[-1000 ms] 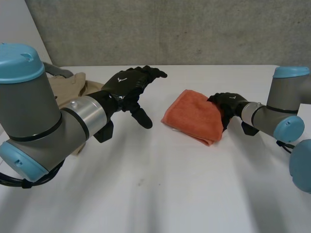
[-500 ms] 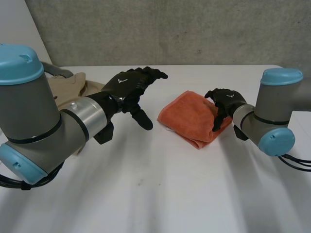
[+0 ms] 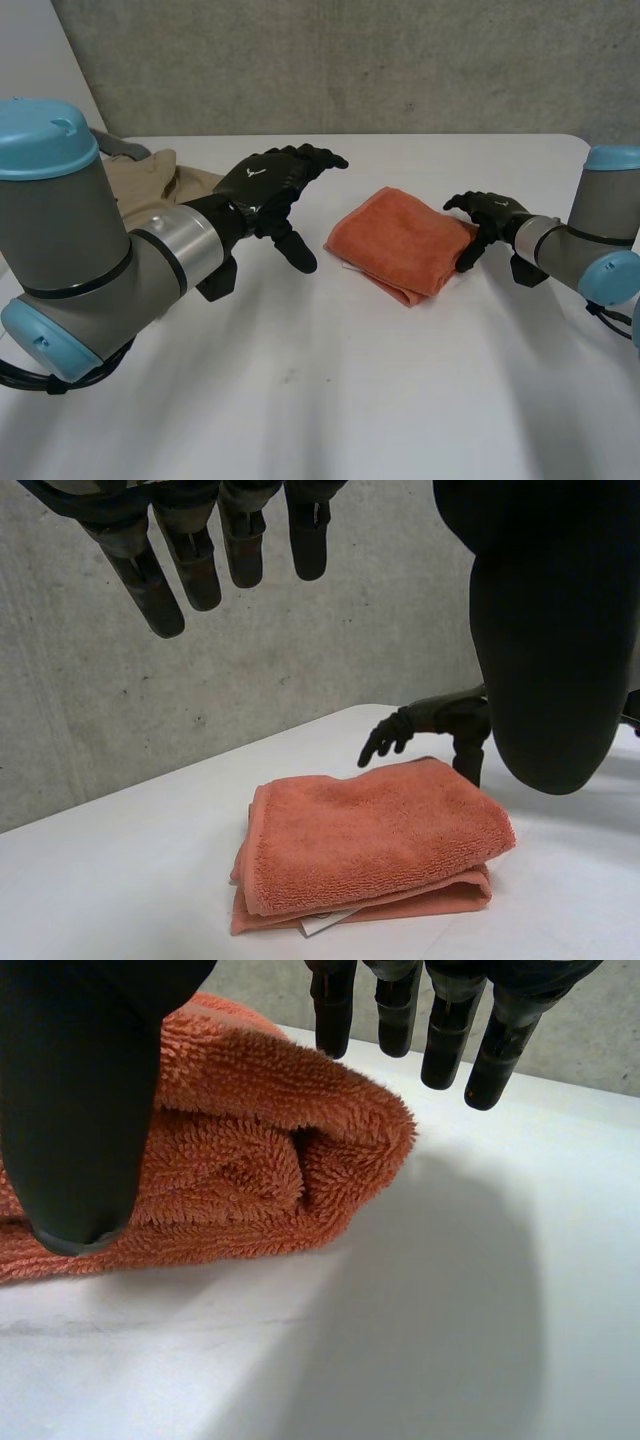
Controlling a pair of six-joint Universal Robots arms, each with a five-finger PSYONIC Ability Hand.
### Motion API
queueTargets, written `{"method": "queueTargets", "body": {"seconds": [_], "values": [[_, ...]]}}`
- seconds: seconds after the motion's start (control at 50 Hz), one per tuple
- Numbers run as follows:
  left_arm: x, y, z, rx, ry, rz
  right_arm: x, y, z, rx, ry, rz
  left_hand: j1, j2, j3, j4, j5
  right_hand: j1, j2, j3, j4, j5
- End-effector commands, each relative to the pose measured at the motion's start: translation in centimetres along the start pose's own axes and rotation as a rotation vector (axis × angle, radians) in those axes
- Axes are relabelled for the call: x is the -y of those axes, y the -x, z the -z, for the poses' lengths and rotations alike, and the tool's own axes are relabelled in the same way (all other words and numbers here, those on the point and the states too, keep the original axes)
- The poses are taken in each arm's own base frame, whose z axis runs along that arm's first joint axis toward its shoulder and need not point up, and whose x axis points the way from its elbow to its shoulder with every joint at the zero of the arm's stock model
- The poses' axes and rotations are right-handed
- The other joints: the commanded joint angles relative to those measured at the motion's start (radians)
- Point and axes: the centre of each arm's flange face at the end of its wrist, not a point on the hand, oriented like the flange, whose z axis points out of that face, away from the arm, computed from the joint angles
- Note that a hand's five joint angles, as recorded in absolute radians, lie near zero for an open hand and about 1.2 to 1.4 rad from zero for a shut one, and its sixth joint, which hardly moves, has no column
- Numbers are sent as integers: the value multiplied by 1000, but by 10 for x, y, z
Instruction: Fold the laundry.
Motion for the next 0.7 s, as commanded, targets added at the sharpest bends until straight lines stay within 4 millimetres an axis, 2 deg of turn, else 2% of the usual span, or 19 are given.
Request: {"method": "queueTargets", "body": {"seconds": [0.02, 0.14, 0.16, 0.22, 0.24, 0.26, 0.38, 0.46, 0.48, 0.5, 0.62, 0.64, 0.7], "values": [[-2, 0, -1, 0, 3, 1, -5, 1, -7, 41, 3, -6, -6, -2, -8, 0, -23, -25, -48, -37, -63, -73], [-4, 1, -2, 0, 8, 2, -8, -1, -11, 77, 9, -17, -6, -2, -8, 0, -23, 155, 132, 143, 117, 107], [-4, 1, -3, 0, 8, 2, -8, 0, -13, 87, 4, -27, -6, -2, -8, 0, -23, 338, 315, 327, 301, 291], [-6, 1, -3, 0, 11, 3, -6, -1, -16, 97, -9, -56, -9, -4, -11, -3, -26, 691, 668, 680, 654, 644], [-6, 2, -3, 2, 12, 4, -5, -3, -19, 99, -19, -76, -6, -2, -8, 0, -23, 992, 969, 981, 954, 944], [-6, 2, -4, 0, 12, 4, -5, -4, -20, 98, -23, -84, -6, -2, -8, 0, -23, 1178, 1155, 1167, 1140, 1131], [-6, 2, -3, 2, 13, 5, 12, -14, -26, 68, -92, -82, -9, -4, -11, -3, -26, 1197, 1174, 1185, 1159, 1149], [-6, 3, -4, 5, 13, 5, 33, -48, -27, -46, -182, -78, -9, -4, -11, -3, -26, 1197, 1174, 1185, 1159, 1149], [-6, 3, -4, 5, 11, 5, 39, -66, -27, -119, -221, -77, -6, -2, -8, 0, -23, 1197, 1174, 1185, 1159, 1149], [-6, 3, -4, 5, 13, 5, 43, -75, -27, -155, -242, -74, -9, -4, -11, -3, -26, 1197, 1174, 1185, 1159, 1149], [-7, 6, -5, 10, 14, 6, 53, -128, -19, -369, -327, -72, -6, -2, -8, 0, -23, 1197, 1174, 1185, 1159, 1149], [-7, 6, -5, 11, 12, 7, 53, -146, -14, -436, -338, -70, -6, -2, -8, 0, -23, 1197, 1174, 1185, 1159, 1149], [-7, 7, -5, 12, 9, 6, 54, -170, -7, -531, -355, -46, -6, -2, -8, 0, -23, 1197, 1174, 1185, 1159, 1149]]}}
